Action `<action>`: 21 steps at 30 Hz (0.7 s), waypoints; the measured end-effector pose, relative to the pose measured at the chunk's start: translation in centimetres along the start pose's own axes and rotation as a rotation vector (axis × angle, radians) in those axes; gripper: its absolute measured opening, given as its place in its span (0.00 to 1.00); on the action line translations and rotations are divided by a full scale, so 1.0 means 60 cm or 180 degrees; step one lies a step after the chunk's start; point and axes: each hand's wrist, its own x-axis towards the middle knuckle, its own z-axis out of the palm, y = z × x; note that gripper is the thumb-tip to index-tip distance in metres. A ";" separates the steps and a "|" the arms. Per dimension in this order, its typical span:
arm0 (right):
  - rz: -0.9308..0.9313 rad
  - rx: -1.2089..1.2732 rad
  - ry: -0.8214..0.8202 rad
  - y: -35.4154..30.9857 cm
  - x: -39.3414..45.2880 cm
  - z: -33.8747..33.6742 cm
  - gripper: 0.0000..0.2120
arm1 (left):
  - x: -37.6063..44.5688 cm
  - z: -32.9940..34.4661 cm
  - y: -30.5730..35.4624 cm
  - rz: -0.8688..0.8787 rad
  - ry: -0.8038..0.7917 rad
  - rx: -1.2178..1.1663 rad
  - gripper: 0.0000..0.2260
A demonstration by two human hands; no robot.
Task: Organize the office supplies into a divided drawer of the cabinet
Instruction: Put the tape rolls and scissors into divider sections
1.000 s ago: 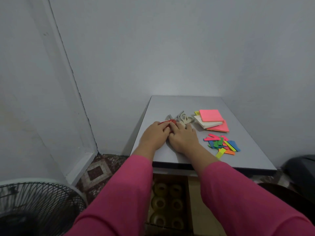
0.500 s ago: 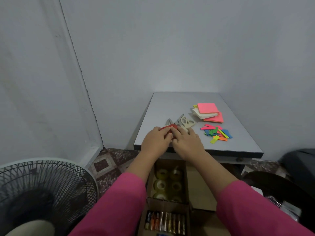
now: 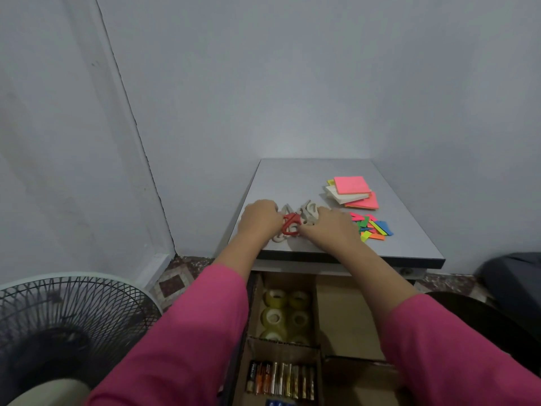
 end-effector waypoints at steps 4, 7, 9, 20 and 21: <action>0.0089 -0.0271 -0.0155 -0.004 0.008 0.000 0.26 | 0.015 0.003 0.008 -0.0168 -0.0220 0.0174 0.08; -0.0004 -0.0180 -0.0159 -0.003 0.007 -0.003 0.23 | 0.017 0.001 0.015 -0.0171 -0.0261 0.0357 0.10; -0.0011 -0.0113 -0.0180 -0.003 0.005 -0.008 0.20 | 0.016 -0.002 0.018 -0.0170 -0.0314 0.0430 0.11; -0.0139 0.0433 0.0212 0.005 -0.014 -0.016 0.20 | -0.015 -0.018 0.020 -0.0056 -0.0127 0.0294 0.05; -0.0141 0.0524 0.0262 0.007 -0.020 -0.017 0.19 | -0.022 -0.022 0.020 -0.0037 -0.0104 0.0215 0.05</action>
